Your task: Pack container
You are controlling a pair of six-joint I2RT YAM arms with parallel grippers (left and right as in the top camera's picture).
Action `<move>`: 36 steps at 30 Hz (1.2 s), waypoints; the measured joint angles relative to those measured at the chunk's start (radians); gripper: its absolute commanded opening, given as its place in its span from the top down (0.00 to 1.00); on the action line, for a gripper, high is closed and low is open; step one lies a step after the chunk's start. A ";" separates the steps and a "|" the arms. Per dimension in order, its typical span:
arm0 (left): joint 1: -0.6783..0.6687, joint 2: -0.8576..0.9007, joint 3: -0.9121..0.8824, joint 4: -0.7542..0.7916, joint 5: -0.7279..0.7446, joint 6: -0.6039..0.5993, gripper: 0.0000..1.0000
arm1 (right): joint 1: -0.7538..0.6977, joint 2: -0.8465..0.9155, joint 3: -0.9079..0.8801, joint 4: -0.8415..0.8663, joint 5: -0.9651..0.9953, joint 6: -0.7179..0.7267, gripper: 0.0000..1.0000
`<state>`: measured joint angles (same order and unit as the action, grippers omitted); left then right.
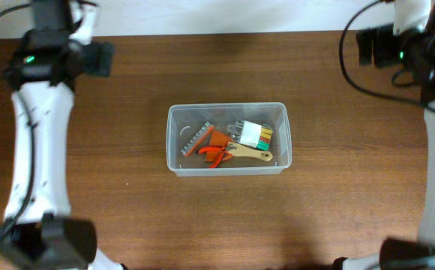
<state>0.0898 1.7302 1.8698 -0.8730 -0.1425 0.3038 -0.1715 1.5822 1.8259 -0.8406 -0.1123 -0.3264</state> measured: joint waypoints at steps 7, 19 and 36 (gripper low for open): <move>0.088 -0.336 -0.433 0.245 0.042 -0.037 0.01 | -0.005 -0.373 -0.533 0.251 0.042 -0.011 0.01; 0.088 -0.930 -1.139 0.538 0.063 -0.058 0.01 | -0.003 -1.040 -1.151 0.325 0.045 -0.010 0.01; 0.088 -1.194 -1.275 0.544 0.064 -0.063 0.01 | -0.003 -1.224 -1.256 0.110 0.045 -0.011 0.02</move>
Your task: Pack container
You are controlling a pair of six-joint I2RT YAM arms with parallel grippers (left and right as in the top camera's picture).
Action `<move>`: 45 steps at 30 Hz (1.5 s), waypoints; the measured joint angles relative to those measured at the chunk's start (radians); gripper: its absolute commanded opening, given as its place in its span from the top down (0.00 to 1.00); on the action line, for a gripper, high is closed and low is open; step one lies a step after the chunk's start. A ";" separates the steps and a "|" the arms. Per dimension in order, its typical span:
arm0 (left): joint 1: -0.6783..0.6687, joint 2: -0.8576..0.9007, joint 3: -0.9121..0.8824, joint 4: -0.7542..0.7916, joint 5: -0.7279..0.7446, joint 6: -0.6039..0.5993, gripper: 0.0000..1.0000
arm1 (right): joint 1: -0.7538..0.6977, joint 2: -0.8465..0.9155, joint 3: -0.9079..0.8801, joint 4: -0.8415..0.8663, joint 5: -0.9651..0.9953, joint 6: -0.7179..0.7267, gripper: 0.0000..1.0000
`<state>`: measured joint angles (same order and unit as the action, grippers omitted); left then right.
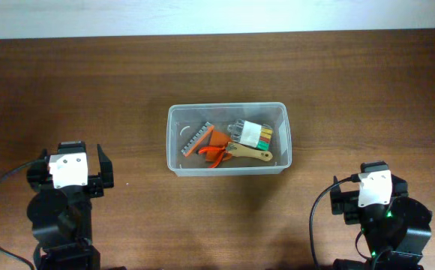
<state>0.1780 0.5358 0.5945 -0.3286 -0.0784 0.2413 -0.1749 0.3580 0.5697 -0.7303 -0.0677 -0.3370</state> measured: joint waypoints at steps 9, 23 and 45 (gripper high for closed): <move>0.000 0.000 -0.002 -0.203 0.000 -0.003 0.01 | 0.000 0.000 0.000 -0.031 0.000 0.000 0.01; 0.000 0.000 -0.002 -0.500 0.000 -0.003 0.01 | 0.039 -0.047 0.000 -0.063 0.021 0.003 0.01; 0.000 0.000 -0.005 -0.521 0.000 -0.003 0.01 | 0.205 -0.343 -0.536 0.661 0.091 0.396 0.01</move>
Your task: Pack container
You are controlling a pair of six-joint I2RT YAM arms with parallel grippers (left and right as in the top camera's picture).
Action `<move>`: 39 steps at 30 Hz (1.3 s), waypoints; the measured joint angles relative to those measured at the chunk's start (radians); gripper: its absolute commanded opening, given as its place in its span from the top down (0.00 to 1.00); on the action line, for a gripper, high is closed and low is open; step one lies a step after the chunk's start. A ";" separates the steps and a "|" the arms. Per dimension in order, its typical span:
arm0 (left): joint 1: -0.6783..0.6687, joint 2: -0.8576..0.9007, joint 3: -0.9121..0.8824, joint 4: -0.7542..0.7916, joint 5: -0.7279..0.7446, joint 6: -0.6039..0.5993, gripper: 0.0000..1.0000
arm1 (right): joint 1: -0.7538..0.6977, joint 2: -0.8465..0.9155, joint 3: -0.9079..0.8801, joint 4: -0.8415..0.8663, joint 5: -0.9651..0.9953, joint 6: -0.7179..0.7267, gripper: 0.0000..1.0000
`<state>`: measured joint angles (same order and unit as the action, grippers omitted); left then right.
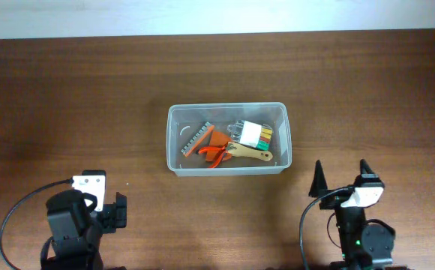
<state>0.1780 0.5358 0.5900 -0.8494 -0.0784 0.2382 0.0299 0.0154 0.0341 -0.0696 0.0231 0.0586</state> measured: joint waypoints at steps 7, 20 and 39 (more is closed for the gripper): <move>0.000 0.000 0.000 0.000 0.000 0.000 0.01 | 0.000 -0.001 -0.015 -0.019 0.000 0.008 0.02; 0.000 0.000 0.000 0.000 0.000 0.000 0.01 | 0.000 -0.001 -0.015 -0.019 -0.005 0.008 0.01; 0.000 0.000 0.000 0.000 0.000 0.000 0.01 | 0.000 -0.001 -0.015 -0.019 -0.005 0.008 0.01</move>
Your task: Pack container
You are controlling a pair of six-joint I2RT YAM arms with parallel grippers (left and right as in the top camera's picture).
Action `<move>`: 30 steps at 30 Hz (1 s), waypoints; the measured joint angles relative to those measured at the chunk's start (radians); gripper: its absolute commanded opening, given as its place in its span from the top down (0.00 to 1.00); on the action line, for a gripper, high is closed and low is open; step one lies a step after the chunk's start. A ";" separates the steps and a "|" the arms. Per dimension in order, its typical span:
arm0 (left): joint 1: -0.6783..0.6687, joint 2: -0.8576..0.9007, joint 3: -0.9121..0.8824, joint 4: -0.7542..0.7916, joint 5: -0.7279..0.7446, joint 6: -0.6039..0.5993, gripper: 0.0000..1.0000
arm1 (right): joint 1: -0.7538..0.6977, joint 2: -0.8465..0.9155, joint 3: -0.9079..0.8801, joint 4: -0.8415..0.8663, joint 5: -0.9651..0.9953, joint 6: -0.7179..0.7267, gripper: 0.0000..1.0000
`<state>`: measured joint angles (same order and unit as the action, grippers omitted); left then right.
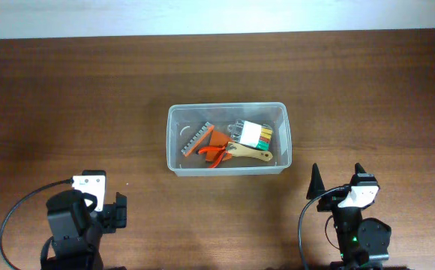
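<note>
A clear plastic container point(174, 142) stands in the middle of the wooden table. Inside lie a grey toothed strip point(196, 139), orange-handled pliers point(214, 154), a wooden-handled tool point(253, 154) and a white pack with coloured bands point(253, 133). My right gripper point(336, 178) is near the front edge, right of the container, its two black fingers spread apart with nothing between them. My left arm point(82, 214) is folded at the front left; its fingers do not show clearly.
The wooden table point(90, 97) runs out on all sides of the container. A pale wall strip lies along the far edge. Black cables loop beside both arm bases at the front.
My right gripper has shifted slightly left and toward the front edge, fingers still spread. The left arm and the container's contents have not moved.
Both arms were first stretched up to the far corners of the table. Then they were folded back near the front edge. After that they sat lower still, the right fingers spread and pointing toward the container. The container's contents stayed the same throughout.
</note>
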<state>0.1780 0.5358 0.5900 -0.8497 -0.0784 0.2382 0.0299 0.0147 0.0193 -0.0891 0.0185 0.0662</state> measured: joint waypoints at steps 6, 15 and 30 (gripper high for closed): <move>-0.001 -0.011 0.000 0.000 0.003 0.000 0.01 | 0.000 0.000 0.000 0.000 0.000 0.000 0.01; -0.137 -0.296 -0.055 0.119 0.167 -0.021 0.01 | 0.000 0.000 0.000 0.000 0.000 -0.001 0.01; -0.176 -0.520 -0.482 0.766 0.179 -0.068 0.01 | 0.000 -0.001 0.000 0.000 0.000 -0.004 0.01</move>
<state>0.0021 0.0154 0.1078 -0.0834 0.1009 0.1703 0.0299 0.0139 0.0193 -0.0891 0.0185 0.0624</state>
